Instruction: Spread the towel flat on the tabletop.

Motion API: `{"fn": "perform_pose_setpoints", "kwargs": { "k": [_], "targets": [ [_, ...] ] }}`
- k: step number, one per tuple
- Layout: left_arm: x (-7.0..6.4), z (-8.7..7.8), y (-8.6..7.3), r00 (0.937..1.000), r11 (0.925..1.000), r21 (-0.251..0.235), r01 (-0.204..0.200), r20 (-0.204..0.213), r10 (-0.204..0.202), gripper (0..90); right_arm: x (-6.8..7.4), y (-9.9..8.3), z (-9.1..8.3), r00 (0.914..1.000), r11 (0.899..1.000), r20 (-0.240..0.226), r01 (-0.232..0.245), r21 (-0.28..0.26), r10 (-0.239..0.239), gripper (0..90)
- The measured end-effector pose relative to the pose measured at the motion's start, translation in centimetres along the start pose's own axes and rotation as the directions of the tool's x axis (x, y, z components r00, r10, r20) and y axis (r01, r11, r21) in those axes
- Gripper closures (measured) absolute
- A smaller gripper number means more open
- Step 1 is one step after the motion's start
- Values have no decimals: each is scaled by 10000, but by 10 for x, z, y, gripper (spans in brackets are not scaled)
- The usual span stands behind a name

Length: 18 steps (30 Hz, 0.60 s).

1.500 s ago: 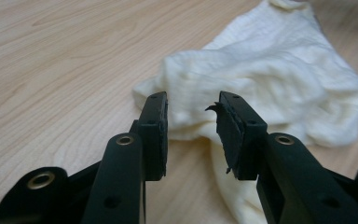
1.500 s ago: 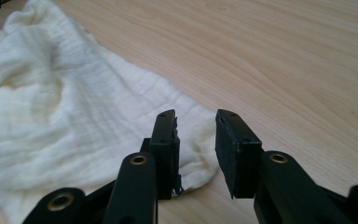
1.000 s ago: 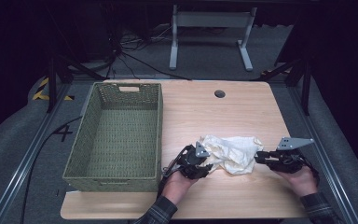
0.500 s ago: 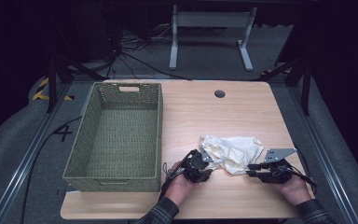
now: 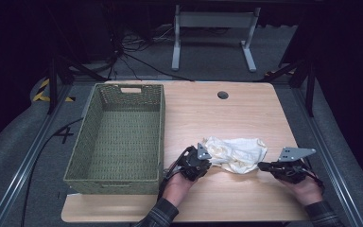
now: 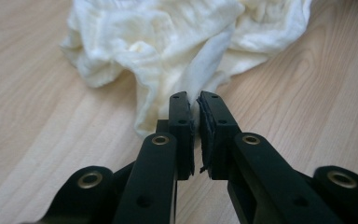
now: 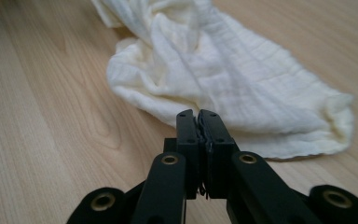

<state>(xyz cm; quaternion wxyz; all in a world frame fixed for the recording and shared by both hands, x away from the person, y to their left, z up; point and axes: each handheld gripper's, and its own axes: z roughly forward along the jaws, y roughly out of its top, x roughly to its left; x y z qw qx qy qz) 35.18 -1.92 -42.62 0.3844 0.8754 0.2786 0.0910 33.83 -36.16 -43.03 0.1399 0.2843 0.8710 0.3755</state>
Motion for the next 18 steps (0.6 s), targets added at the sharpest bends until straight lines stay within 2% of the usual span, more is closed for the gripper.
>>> {"fn": "perform_pose_setpoints", "kwargs": {
  "k": [8, 12, 15, 18],
  "targets": [
    [-1, -20, 7, 9997, 9969, -743, 242, -70, -248, 838, -8, 1, -28, 9982, 9947, 537, -218, -1003, 273, 875],
    [-1, -28, 9, 9990, 9938, -1027, 436, 109, -427, 839, -12, 0, -43, 9960, 9902, 839, -187, -1382, 305, 876],
    [-1, -33, 11, 9989, 9922, -1148, 478, 45, -476, 839, -16, -2, -58, 9907, 9838, 1295, -174, -1786, 410, 877],
    [0, -32, 12, 9981, 9926, -1062, 596, -84, -608, 839, -23, -7, -68, 9837, 9784, 1635, -408, -2026, 749, 878]
  ]
}}
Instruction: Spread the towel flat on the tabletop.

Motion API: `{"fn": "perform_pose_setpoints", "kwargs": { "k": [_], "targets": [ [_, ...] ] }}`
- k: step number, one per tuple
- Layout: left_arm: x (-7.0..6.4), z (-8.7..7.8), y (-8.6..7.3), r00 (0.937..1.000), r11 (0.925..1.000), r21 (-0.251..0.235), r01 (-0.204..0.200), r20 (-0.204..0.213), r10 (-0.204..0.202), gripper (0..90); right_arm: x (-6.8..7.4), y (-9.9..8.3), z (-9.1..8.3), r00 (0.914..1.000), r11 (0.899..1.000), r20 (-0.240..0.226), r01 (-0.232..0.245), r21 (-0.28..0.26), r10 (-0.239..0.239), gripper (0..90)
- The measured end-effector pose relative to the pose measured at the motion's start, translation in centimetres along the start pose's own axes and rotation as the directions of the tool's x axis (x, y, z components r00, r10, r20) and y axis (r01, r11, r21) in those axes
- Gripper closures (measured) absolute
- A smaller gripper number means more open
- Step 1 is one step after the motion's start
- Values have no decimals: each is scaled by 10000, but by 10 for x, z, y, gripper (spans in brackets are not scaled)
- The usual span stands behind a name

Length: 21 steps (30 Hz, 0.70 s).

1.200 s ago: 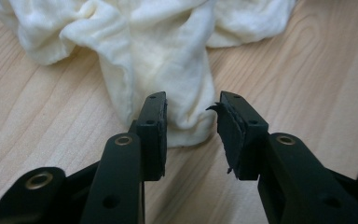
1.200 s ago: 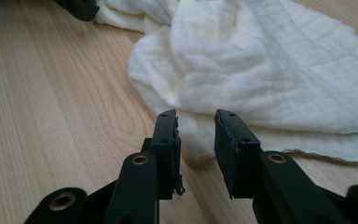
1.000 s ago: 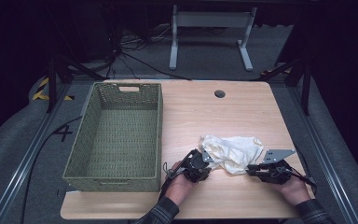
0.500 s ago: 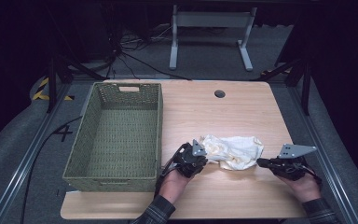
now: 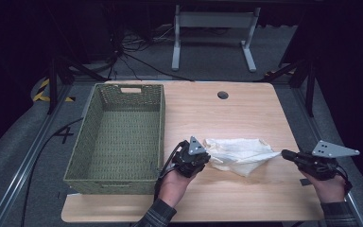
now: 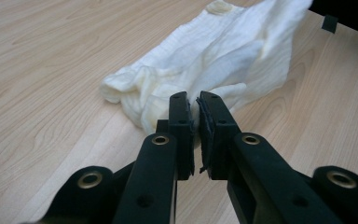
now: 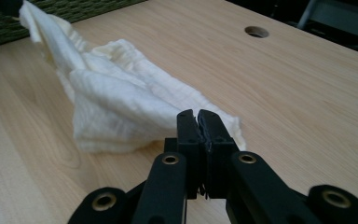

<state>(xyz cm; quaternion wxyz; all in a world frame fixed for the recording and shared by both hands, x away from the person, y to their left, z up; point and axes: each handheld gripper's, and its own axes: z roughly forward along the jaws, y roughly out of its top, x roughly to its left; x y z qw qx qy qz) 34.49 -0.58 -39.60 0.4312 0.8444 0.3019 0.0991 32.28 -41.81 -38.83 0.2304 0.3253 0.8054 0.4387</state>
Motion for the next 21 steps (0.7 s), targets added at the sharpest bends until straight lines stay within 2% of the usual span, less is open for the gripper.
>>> {"fn": "perform_pose_setpoints", "kwargs": {
  "k": [3, 5, 11, 16, 19, 21],
  "targets": [
    [1, 3, 0, 9997, 9998, 130, 136, -199, -133, 839, -7, -3, 1, 9996, 9998, 216, -167, 84, 165, 879],
    [4, 9, 0, 9992, 9991, 358, 226, -345, -214, 839, -12, -3, 7, 9994, 9994, 217, -260, 215, 255, 878],
    [19, 35, -2, 9945, 9936, 1027, 464, -986, -363, 836, -23, -2, 45, 9994, 9940, 19, -357, 1033, 357, 877],
    [29, 48, -7, 9860, 9864, 1434, 809, -1564, -582, 790, -31, -6, 67, 9990, 9844, 123, -438, 1705, 423, 877],
    [27, 44, -7, 9823, 9889, 1250, 799, -1786, -568, 735, -38, -10, 76, 9977, 9766, 293, -662, 2045, 615, 873],
    [24, 41, -6, 9835, 9916, 1063, 740, -1722, -549, 723, -43, -13, 81, 9965, 9709, 375, -818, 2250, 753, 864]
  ]
}}
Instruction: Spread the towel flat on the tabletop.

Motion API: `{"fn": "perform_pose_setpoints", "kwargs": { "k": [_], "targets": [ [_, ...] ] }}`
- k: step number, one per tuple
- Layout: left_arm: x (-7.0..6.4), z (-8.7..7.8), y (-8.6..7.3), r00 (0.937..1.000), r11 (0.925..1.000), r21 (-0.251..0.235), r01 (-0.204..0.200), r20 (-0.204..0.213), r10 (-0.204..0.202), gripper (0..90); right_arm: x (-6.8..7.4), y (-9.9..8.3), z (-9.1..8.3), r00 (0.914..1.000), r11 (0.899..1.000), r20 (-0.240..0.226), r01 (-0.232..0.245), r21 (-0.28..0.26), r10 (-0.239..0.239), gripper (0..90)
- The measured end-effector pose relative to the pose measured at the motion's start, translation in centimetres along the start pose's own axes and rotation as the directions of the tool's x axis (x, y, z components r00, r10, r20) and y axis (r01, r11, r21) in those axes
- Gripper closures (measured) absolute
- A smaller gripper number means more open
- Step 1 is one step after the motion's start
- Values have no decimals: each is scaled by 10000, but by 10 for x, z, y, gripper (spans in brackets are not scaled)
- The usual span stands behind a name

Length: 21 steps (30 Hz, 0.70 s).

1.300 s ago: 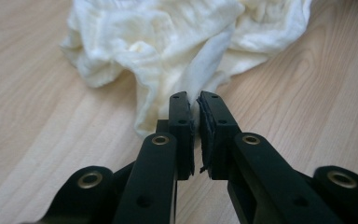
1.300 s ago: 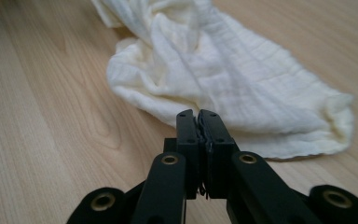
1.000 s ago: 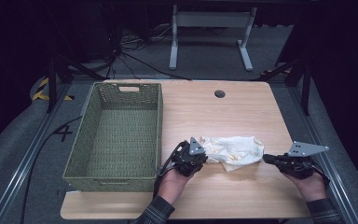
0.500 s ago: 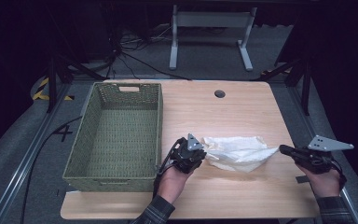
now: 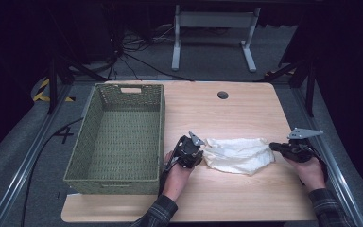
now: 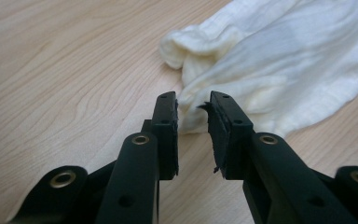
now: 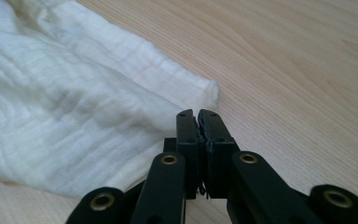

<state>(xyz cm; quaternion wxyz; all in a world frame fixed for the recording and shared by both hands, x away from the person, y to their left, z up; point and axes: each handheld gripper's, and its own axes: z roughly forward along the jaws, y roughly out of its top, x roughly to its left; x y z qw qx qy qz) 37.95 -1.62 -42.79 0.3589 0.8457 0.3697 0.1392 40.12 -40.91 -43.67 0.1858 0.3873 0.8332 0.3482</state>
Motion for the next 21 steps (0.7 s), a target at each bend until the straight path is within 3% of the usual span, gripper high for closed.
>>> {"fn": "perform_pose_setpoints", "kwargs": {
  "k": [3, 9, 11, 14, 16, 21],
  "targets": [
    [-5, -8, 2, 9998, 9993, -350, -143, 136, 148, 696, -3, 0, 0, 9999, 9999, 64, -144, -27, 144, 804],
    [-14, -9, 6, 9952, 9963, -649, -560, 762, 609, 679, 0, 3, -20, 9998, 9966, -88, -166, -804, 160, 746],
    [-14, -3, 6, 9943, 9965, -579, -596, 849, 644, 680, 13, 0, -31, 9987, 9959, -490, 115, -893, -159, 740],
    [-15, 3, 6, 9918, 9965, -408, -726, 1025, 765, 679, 23, -4, -33, 9962, 9964, -790, 297, -792, -360, 728],
    [-17, 7, 4, 9896, 9961, -290, -838, 1146, 865, 671, 42, -8, -31, 9881, 9960, -1349, 659, -607, -736, 699],
    [-21, 17, -4, 9850, 9952, 205, -955, 1465, 915, 668, 62, -10, -21, 9759, 9916, -1759, 1275, -224, -1295, 647]
  ]
}}
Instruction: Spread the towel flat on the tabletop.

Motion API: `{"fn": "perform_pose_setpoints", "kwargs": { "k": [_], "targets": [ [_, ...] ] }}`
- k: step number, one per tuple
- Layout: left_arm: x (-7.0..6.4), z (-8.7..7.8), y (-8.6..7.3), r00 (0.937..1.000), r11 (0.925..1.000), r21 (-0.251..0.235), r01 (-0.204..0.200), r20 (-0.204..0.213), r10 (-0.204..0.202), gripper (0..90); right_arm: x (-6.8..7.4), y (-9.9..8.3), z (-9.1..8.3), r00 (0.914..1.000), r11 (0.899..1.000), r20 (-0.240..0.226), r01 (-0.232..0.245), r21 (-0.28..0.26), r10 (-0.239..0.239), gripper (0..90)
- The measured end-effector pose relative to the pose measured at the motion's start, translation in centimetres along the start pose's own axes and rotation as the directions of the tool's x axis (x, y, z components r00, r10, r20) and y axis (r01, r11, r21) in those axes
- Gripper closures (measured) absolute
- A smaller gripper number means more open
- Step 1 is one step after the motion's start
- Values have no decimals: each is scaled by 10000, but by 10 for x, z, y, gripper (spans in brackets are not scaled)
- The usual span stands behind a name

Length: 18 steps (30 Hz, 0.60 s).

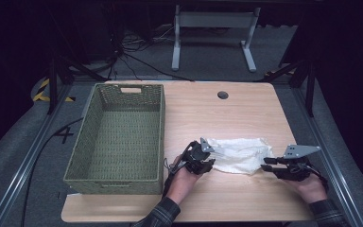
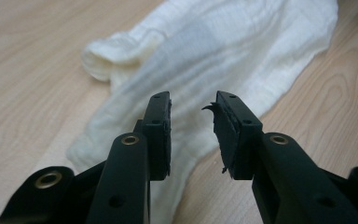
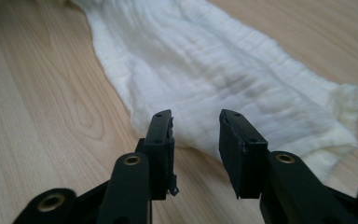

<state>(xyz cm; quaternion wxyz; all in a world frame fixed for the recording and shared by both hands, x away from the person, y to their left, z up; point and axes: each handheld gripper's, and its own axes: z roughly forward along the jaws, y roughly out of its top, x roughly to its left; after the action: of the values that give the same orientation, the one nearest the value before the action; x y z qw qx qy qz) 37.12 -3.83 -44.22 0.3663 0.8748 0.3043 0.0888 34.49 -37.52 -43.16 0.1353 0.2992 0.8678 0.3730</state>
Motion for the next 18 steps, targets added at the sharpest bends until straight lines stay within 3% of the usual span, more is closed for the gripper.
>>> {"fn": "perform_pose_setpoints", "kwargs": {
  "k": [5, 9, 11, 18],
  "targets": [
    [0, 8, -6, 9999, 9991, 412, -42, 117, 37, 669, 5, 0, 12, 9992, 9978, 267, 289, 604, -306, 639],
    [2, 12, -8, 9998, 9979, 646, 15, 218, -29, 668, 1, 0, 20, 9986, 9954, 414, 298, 913, -337, 835],
    [4, 12, -9, 9995, 9981, 613, 49, 311, -69, 668, -3, 0, 20, 9992, 9964, 327, 209, 828, -237, 893],
    [5, 12, -9, 9992, 9982, 588, 84, 383, -107, 675, -10, 0, 9, 9993, 9991, 310, -241, 340, 231, 900]
  ]
}}
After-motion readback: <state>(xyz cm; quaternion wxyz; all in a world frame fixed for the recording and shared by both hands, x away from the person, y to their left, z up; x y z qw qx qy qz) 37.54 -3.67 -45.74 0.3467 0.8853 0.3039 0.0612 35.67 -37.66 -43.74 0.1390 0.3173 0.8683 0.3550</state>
